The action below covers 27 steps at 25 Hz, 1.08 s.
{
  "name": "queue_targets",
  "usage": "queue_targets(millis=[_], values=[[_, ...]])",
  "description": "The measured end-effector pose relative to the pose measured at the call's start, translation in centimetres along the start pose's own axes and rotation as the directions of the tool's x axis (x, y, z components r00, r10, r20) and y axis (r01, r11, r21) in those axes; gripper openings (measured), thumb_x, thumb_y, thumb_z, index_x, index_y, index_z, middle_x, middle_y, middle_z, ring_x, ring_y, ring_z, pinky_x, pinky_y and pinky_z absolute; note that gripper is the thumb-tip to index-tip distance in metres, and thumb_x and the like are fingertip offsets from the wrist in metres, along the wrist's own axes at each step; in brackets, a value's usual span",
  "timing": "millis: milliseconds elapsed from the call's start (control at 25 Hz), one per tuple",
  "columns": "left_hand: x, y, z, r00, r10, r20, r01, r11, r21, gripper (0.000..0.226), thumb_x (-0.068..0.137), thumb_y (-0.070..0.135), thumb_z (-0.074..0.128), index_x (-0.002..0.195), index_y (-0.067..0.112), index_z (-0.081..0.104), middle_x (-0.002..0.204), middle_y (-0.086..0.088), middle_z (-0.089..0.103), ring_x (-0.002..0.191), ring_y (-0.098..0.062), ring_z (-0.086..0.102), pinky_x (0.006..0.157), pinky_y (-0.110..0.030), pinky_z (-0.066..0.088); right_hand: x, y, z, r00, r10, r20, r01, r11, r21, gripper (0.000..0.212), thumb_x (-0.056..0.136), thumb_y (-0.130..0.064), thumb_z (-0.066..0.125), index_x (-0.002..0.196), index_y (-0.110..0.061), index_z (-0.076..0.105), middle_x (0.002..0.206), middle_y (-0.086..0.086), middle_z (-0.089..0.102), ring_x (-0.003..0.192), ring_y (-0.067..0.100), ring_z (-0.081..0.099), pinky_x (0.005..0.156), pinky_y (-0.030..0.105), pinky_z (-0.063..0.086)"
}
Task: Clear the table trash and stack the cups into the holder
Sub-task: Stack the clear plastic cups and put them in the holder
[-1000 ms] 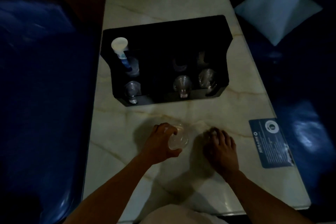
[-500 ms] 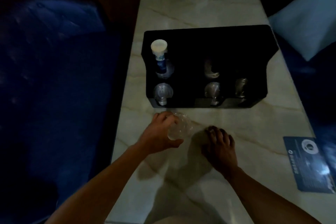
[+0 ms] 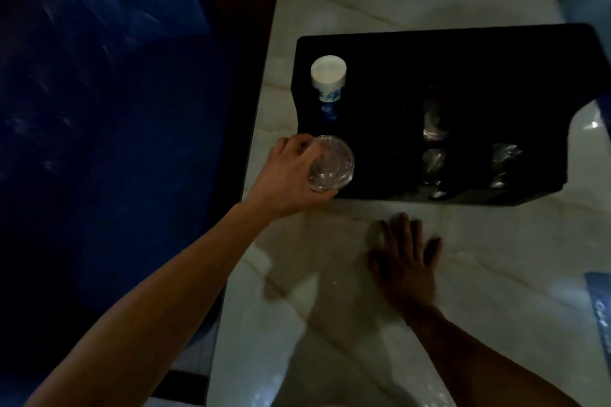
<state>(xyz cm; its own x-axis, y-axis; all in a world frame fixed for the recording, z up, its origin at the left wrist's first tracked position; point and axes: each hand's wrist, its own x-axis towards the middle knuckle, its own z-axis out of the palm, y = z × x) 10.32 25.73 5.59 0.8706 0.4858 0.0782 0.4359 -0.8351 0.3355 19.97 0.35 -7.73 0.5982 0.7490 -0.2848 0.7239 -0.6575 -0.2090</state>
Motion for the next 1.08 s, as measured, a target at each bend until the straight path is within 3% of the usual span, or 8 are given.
queue_targets(millis=[120, 240, 360, 520, 680, 880, 1080], values=[[1.3, 0.1, 0.5, 1.000, -0.010, 0.025, 0.008, 0.997, 0.083, 0.069, 0.067, 0.067, 0.064, 0.120, 0.029, 0.042, 0.131, -0.010, 0.049, 0.114, -0.032, 0.045, 0.096, -0.043, 0.037, 0.0, 0.4, 0.7, 0.999, 0.010, -0.033, -0.010, 1.000, -0.016, 0.072, 0.091, -0.066, 0.019, 0.154, -0.033, 0.005, 0.164, 0.005, -0.007, 0.148, 0.028, -0.017, 0.117, 0.061, -0.006], [1.9, 0.7, 1.0, 1.000, -0.001, 0.019, -0.002, 0.984, 0.178, 0.067, 0.068, 0.061, 0.065, 0.121, 0.024, 0.048, 0.129, -0.015, 0.052, 0.111, -0.037, 0.048, 0.097, -0.046, 0.033, 0.1, 0.3, 1.0, 0.999, 0.026, -0.045, -0.027, 1.000, -0.012, 0.073, 0.090, -0.066, 0.024, 0.154, -0.032, 0.011, 0.164, 0.005, -0.001, 0.150, 0.028, -0.010, 0.117, 0.062, 0.000], [2.1, 0.9, 0.9, 1.000, 0.014, -0.003, -0.013, 0.978, 0.209, 0.064, 0.068, 0.056, 0.069, 0.118, 0.020, 0.054, 0.125, -0.018, 0.055, 0.108, -0.039, 0.050, 0.097, -0.049, 0.030, 0.1, 0.4, 1.1, 0.998, 0.028, -0.049, -0.029, 0.999, -0.019, 0.075, 0.089, -0.067, 0.024, 0.154, -0.031, 0.012, 0.164, 0.005, -0.002, 0.150, 0.028, -0.009, 0.117, 0.061, -0.003], [2.5, 0.6, 0.3, 0.996, 0.063, 0.068, -0.079, 0.962, 0.260, 0.068, 0.066, 0.057, 0.072, 0.119, 0.020, 0.053, 0.127, -0.020, 0.055, 0.109, -0.042, 0.051, 0.100, -0.055, 0.028, 0.0, 0.4, 0.8, 0.998, 0.024, -0.052, -0.025, 0.999, -0.019, 0.075, 0.089, -0.066, 0.028, 0.154, -0.031, 0.012, 0.164, 0.005, -0.003, 0.150, 0.029, -0.010, 0.117, 0.060, -0.005], [3.6, -0.3, -0.3, 0.965, 0.176, 0.196, -0.228, 0.931, 0.284, 0.073, 0.069, 0.059, 0.073, 0.126, 0.018, 0.053, 0.131, -0.019, 0.051, 0.116, -0.039, 0.048, 0.100, -0.052, 0.036, 0.1, 0.4, 0.8, 0.998, 0.024, -0.059, -0.025, 0.999, -0.025, 0.075, 0.088, -0.066, 0.026, 0.154, -0.030, 0.015, 0.164, 0.006, 0.000, 0.150, 0.030, -0.008, 0.117, 0.062, -0.001], [5.3, -0.9, -1.0, 0.901, 0.286, 0.327, -0.375, 0.892, 0.254, 0.062, 0.070, 0.048, 0.075, 0.120, 0.017, 0.055, 0.127, -0.018, 0.053, 0.113, -0.037, 0.048, 0.081, -0.045, 0.054, 0.3, 0.5, 1.2, 0.997, 0.026, -0.069, -0.028, 0.999, -0.022, 0.076, 0.087, -0.065, 0.032, 0.153, -0.031, 0.018, 0.164, 0.005, 0.003, 0.150, 0.030, -0.006, 0.117, 0.061, -0.002], [6.5, -1.0, -0.4, 0.856, 0.264, 0.444, -0.404, 0.878, 0.258, 0.067, 0.072, 0.049, 0.073, 0.128, 0.018, 0.052, 0.126, -0.020, 0.052, 0.117, -0.039, 0.045, 0.079, -0.049, 0.054, 0.3, 0.6, 1.5, 0.996, 0.024, -0.086, -0.027, 0.999, -0.029, 0.076, 0.088, -0.067, 0.031, 0.153, -0.031, 0.017, 0.164, 0.005, 0.002, 0.150, 0.029, -0.006, 0.117, 0.061, -0.001]])
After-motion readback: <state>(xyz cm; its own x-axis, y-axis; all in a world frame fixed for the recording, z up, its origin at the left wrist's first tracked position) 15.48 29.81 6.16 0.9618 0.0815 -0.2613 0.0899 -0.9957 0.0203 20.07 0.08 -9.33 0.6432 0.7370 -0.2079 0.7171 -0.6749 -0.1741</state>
